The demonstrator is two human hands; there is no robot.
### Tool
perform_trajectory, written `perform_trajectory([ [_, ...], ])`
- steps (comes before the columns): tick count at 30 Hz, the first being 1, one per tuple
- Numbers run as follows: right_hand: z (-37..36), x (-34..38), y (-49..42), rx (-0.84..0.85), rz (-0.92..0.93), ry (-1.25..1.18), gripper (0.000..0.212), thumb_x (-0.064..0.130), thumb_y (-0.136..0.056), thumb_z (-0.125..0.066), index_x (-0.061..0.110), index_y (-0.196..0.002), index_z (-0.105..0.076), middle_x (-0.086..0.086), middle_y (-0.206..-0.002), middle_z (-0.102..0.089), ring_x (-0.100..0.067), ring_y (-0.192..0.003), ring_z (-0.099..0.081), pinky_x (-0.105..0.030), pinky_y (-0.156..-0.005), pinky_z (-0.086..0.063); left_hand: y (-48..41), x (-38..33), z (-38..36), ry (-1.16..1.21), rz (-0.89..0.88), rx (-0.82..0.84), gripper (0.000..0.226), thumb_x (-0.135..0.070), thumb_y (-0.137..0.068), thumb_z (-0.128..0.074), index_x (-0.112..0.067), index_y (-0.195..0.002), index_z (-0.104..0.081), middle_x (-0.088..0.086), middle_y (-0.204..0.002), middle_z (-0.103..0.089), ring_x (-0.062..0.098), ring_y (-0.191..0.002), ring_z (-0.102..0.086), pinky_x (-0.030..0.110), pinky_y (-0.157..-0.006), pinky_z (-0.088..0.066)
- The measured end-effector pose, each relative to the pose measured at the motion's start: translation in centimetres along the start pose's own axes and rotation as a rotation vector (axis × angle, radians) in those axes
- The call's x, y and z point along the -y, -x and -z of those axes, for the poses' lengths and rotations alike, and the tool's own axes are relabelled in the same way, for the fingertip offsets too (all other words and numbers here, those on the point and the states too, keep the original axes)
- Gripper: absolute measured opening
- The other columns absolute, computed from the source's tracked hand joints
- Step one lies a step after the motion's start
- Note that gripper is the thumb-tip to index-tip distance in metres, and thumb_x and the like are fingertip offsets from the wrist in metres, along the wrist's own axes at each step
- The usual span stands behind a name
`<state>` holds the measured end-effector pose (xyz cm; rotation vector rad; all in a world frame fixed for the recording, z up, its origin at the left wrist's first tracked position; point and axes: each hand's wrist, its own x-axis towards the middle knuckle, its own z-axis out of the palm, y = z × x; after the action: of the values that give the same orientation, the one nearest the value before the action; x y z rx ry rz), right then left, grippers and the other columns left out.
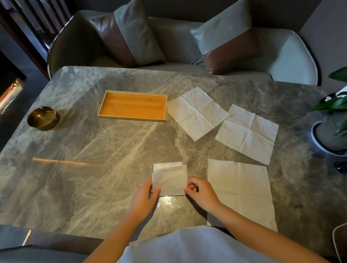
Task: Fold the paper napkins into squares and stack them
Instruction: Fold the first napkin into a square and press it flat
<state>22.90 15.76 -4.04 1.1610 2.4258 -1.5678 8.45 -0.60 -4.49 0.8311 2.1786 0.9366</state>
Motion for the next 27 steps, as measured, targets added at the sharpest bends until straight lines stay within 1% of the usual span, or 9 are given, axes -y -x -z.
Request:
perform_trajectory([
  [3,-0.5,-0.2,0.0,-0.01,-0.034,0.004,0.011,0.013,-0.086,-0.064,0.007,-0.078,-0.059,-0.021,-0.077,-0.063,-0.018,-0.064,-0.051,-0.034,-0.067,-0.044,0.0,0.0,0.0,0.012,0.064,-0.003,0.025,-0.023,-0.091,-0.051,-0.03,-0.114,-0.055,-0.014,-0.091,-0.066,0.004,-0.084,-0.063,0.034,-0.075,-0.055],
  [5,-0.6,-0.2,-0.1,-0.026,-0.05,0.009,0.008,0.01,-0.087,-0.062,0.009,-0.08,-0.06,-0.017,-0.079,-0.065,-0.023,-0.069,-0.057,-0.039,-0.071,-0.049,-0.1,0.1,0.0,0.008,0.098,-0.004,0.017,-0.022,-0.091,-0.052,-0.026,-0.107,-0.055,-0.004,-0.092,-0.068,0.01,-0.084,-0.063,0.041,-0.075,-0.056],
  [8,-0.6,-0.2,-0.1,-0.049,-0.085,-0.001,0.013,0.007,-0.088,-0.058,0.016,-0.08,-0.062,-0.006,-0.081,-0.068,-0.025,-0.079,-0.063,-0.043,-0.078,-0.051,-0.2,0.4,-0.2,-0.006,0.118,-0.014,0.008,-0.021,-0.09,-0.052,-0.02,-0.098,-0.056,0.001,-0.086,-0.067,0.016,-0.08,-0.063,0.044,-0.072,-0.053],
  [11,-0.6,0.0,0.0,-0.032,-0.113,-0.042,0.004,0.017,-0.086,-0.064,0.021,-0.084,-0.063,-0.004,-0.079,-0.069,-0.021,-0.079,-0.064,-0.04,-0.081,-0.052,-0.3,0.5,-0.3,-0.011,0.133,-0.032,0.006,-0.019,-0.09,-0.052,-0.015,-0.092,-0.055,0.007,-0.081,-0.065,0.02,-0.074,-0.061,0.044,-0.068,-0.052],
  [13,-0.7,0.0,0.2,-0.004,-0.122,-0.046,0.012,0.022,-0.082,-0.07,0.021,-0.091,-0.061,0.001,-0.078,-0.067,-0.016,-0.078,-0.063,-0.037,-0.081,-0.052,-0.4,0.5,-0.5,-0.009,0.137,-0.033,0.009,-0.018,-0.09,-0.053,-0.01,-0.092,-0.056,0.009,-0.082,-0.065,0.021,-0.075,-0.061,0.043,-0.068,-0.051],
  [16,-0.8,-0.1,0.3,-0.002,-0.122,0.02,0.02,0.019,-0.081,-0.071,0.021,-0.095,-0.057,0.007,-0.076,-0.061,-0.012,-0.072,-0.057,-0.037,-0.078,-0.05,-0.4,0.5,-0.6,0.007,0.147,-0.023,0.006,-0.016,-0.089,-0.055,-0.01,-0.09,-0.055,0.009,-0.083,-0.064,0.022,-0.076,-0.061,0.041,-0.069,-0.051],
  [18,-0.9,-0.1,0.3,-0.01,-0.118,0.065,0.02,0.017,-0.081,-0.069,0.022,-0.094,-0.054,0.008,-0.075,-0.059,-0.01,-0.069,-0.054,-0.038,-0.075,-0.05,-0.3,0.4,-0.6,0.024,0.146,-0.021,0.002,-0.016,-0.09,-0.054,-0.018,-0.09,-0.054,0.004,-0.082,-0.064,0.018,-0.075,-0.062,0.038,-0.068,-0.051],
  [20,-1.0,-0.1,0.3,-0.01,-0.108,0.111,0.022,0.017,-0.08,-0.067,0.023,-0.093,-0.051,0.009,-0.075,-0.057,-0.008,-0.067,-0.052,-0.035,-0.07,-0.049,-0.2,0.3,-0.4,0.039,0.131,-0.025,0.014,-0.016,-0.09,-0.054,-0.028,-0.095,-0.052,-0.005,-0.082,-0.063,0.011,-0.075,-0.062,0.036,-0.068,-0.052],
  [27,-1.3,-0.3,0.7,-0.012,-0.058,0.154,0.026,0.02,-0.078,-0.065,0.029,-0.086,-0.042,0.006,-0.07,-0.054,-0.009,-0.061,-0.051,-0.03,-0.059,-0.043,0.2,0.0,-0.4,0.031,0.095,0.015,0.025,-0.013,-0.09,-0.053,-0.035,-0.1,-0.051,-0.004,-0.079,-0.062,0.014,-0.073,-0.061,0.035,-0.07,-0.053],
])
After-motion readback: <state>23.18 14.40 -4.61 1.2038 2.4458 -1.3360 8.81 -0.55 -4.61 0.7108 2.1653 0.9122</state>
